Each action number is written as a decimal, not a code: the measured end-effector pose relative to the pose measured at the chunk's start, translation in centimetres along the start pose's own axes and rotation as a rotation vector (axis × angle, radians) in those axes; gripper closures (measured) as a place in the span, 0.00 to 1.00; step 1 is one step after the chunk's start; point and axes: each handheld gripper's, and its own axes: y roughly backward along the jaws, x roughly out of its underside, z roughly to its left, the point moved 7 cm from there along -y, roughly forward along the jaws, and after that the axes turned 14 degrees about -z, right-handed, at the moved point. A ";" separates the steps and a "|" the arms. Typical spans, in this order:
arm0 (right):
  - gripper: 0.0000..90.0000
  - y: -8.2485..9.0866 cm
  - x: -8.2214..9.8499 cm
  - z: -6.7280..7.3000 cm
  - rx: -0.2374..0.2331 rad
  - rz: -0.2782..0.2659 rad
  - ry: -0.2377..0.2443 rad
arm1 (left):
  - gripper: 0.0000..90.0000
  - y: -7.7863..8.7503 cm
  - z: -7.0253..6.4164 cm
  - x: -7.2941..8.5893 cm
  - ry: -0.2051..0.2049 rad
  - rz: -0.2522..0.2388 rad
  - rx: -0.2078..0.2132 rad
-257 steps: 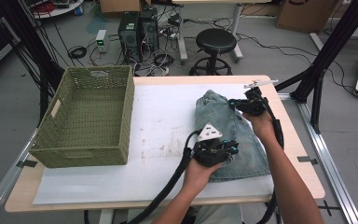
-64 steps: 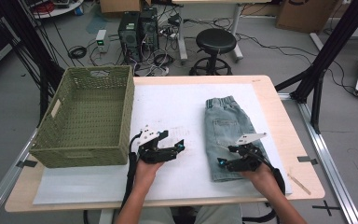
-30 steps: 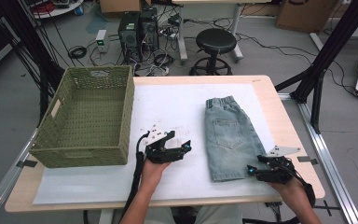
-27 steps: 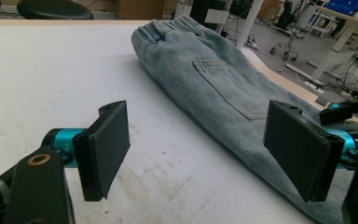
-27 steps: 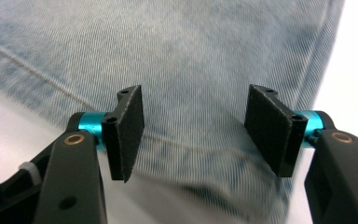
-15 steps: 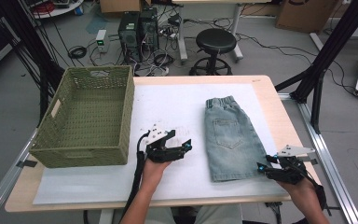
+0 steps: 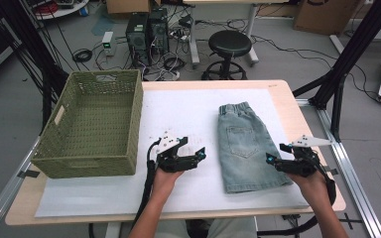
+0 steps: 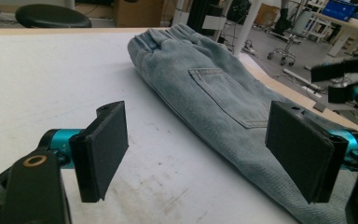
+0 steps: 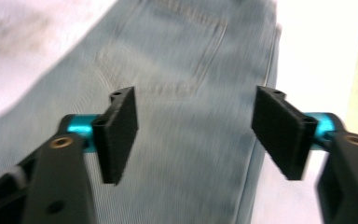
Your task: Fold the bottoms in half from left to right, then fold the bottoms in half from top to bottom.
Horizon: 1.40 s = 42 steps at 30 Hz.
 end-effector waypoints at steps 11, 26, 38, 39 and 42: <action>0.28 -1.7 -2.3 -0.5 0.002 -0.052 -0.037 | 0.23 0.3 -0.1 -0.3 -0.003 0.005 0.000; 0.28 -1.3 -1.7 -1.5 0.023 -0.049 -0.056 | 0.23 -2.5 -2.5 0.8 0.030 0.065 0.076; 0.28 -1.1 -1.2 -1.8 0.028 -0.043 -0.065 | 0.35 -6.2 -3.9 3.9 0.060 0.205 0.038; 0.29 -1.1 -1.1 -1.8 0.029 -0.038 -0.061 | 0.35 -6.4 -3.9 4.2 0.059 0.224 0.027; 0.29 -1.3 -0.7 -1.8 0.033 -0.021 -0.056 | 0.41 -6.7 -3.8 4.9 0.054 0.266 0.002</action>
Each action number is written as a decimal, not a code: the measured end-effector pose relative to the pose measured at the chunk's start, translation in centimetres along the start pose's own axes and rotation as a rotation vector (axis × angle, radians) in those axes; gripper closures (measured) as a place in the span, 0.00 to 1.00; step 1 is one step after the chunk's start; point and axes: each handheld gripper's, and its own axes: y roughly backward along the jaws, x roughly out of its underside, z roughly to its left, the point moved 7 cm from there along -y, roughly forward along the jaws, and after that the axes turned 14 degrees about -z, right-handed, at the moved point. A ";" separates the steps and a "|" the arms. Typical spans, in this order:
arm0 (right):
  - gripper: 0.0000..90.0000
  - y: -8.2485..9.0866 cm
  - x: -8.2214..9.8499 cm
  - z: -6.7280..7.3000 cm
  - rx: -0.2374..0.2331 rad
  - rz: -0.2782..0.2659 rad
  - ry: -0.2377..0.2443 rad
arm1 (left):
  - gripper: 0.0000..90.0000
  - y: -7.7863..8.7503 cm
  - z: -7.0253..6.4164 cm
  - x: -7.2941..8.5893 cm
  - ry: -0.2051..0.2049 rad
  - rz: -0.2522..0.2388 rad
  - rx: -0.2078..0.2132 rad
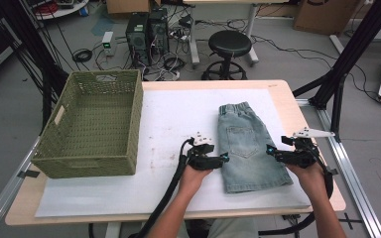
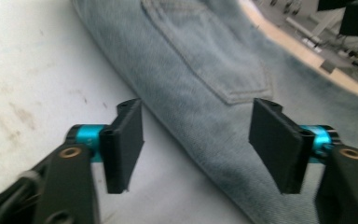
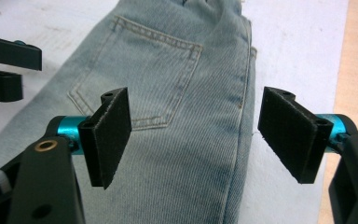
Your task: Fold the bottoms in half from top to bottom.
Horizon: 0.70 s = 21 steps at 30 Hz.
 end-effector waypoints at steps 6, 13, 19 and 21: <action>0.29 -0.2 0.3 -0.1 0.003 0.011 -0.006 | 0.47 -0.8 -0.5 1.0 0.029 0.073 -0.024; 0.29 -0.3 0.5 0.0 0.004 0.021 0.000 | 0.61 -1.0 -1.1 1.3 -0.022 0.111 -0.052; 0.34 -0.6 0.8 -0.2 0.022 0.040 0.009 | 0.81 -1.1 -2.1 1.7 -0.137 0.128 -0.097; 0.43 -0.7 1.2 -0.6 0.047 0.059 0.008 | 0.86 -1.1 -2.4 1.8 -0.135 0.126 -0.097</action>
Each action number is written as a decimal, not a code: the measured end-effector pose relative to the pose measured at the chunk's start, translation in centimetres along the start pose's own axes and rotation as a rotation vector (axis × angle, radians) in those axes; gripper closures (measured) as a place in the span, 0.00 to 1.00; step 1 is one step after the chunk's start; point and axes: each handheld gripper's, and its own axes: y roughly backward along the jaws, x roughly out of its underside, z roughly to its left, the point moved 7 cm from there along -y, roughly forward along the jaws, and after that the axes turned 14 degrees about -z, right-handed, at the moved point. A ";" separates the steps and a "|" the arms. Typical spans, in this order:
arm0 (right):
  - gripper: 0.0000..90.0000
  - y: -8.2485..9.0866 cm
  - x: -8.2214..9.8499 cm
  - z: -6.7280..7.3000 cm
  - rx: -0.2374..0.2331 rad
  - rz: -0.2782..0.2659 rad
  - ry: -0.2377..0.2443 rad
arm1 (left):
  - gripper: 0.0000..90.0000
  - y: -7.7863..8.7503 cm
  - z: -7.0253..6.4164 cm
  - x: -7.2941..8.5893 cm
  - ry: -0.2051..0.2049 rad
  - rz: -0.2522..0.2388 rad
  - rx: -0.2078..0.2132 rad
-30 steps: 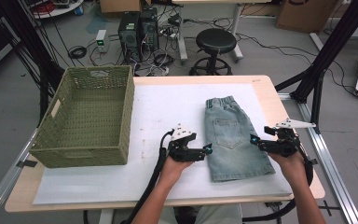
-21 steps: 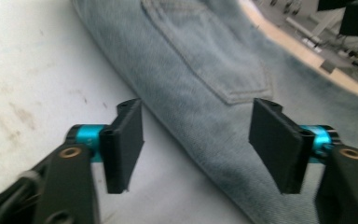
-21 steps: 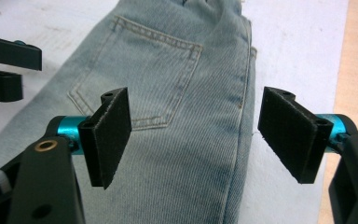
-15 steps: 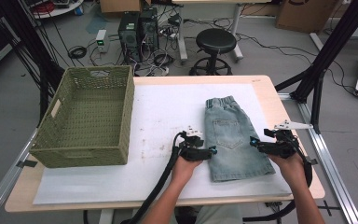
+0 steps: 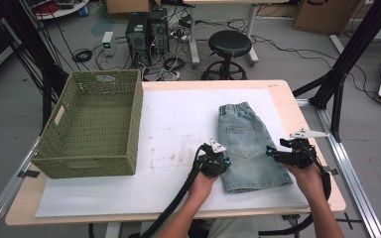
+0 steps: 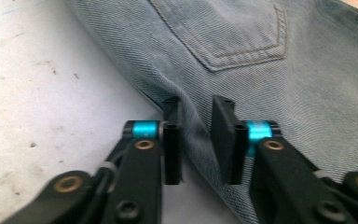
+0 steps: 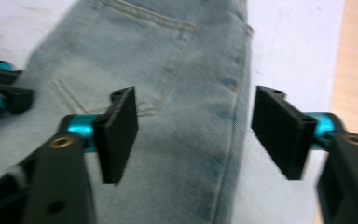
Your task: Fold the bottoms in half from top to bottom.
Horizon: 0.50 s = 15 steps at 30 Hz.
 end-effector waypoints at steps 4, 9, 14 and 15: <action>0.61 -0.7 1.5 -0.6 0.023 0.075 0.007 | 0.92 0.0 0.0 0.0 0.040 0.000 0.003; 0.67 -1.1 2.2 -0.8 0.034 0.114 0.026 | 0.94 0.1 0.1 -0.1 0.066 -0.012 0.011; 0.71 -0.9 2.2 -0.9 0.043 0.104 0.016 | 0.94 0.4 0.4 -0.2 0.093 -0.037 0.025; 0.72 -0.9 2.2 -0.8 0.041 0.103 0.014 | 0.94 0.6 0.5 -0.2 0.099 -0.043 0.030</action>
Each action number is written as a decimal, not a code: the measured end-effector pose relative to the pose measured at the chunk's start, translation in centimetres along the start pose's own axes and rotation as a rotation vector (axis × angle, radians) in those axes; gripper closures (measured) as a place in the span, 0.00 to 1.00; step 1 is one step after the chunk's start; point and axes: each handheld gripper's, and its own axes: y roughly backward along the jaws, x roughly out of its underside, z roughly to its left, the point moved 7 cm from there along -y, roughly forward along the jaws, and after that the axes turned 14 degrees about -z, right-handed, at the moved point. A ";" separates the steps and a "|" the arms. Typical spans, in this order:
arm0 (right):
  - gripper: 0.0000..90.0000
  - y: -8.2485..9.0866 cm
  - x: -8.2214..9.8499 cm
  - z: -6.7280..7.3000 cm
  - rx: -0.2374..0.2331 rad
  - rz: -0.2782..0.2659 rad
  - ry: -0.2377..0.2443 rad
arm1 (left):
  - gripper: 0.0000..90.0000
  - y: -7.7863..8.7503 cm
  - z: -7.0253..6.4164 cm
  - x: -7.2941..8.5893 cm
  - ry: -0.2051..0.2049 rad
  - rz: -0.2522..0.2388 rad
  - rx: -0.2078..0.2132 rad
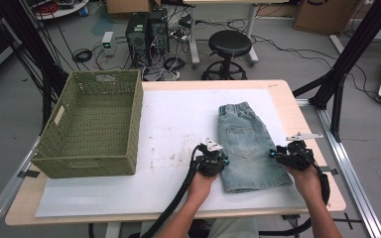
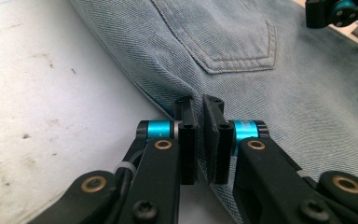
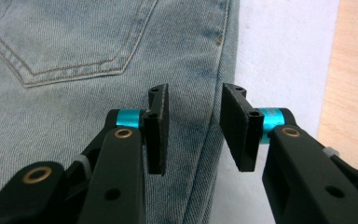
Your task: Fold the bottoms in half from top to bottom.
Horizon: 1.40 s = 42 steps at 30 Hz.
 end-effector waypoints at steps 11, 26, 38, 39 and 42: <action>0.71 -0.5 -0.8 3.0 -0.048 -0.002 0.036 | 0.94 3.5 2.9 -0.1 0.043 -0.029 -0.008; 0.94 -3.0 -1.1 8.6 -0.142 0.069 0.068 | 0.94 9.1 5.2 1.6 0.038 -0.030 -0.024; 0.92 -1.2 -0.7 8.8 -0.164 0.106 0.063 | 0.87 10.2 5.1 2.0 0.073 -0.016 0.031; 0.91 -1.2 -0.9 8.8 -0.171 0.101 0.062 | 0.73 10.1 5.6 1.6 0.091 -0.026 0.021; 0.77 -1.1 -2.0 8.6 -0.164 0.054 0.056 | 0.53 9.6 6.8 0.1 0.106 -0.076 0.020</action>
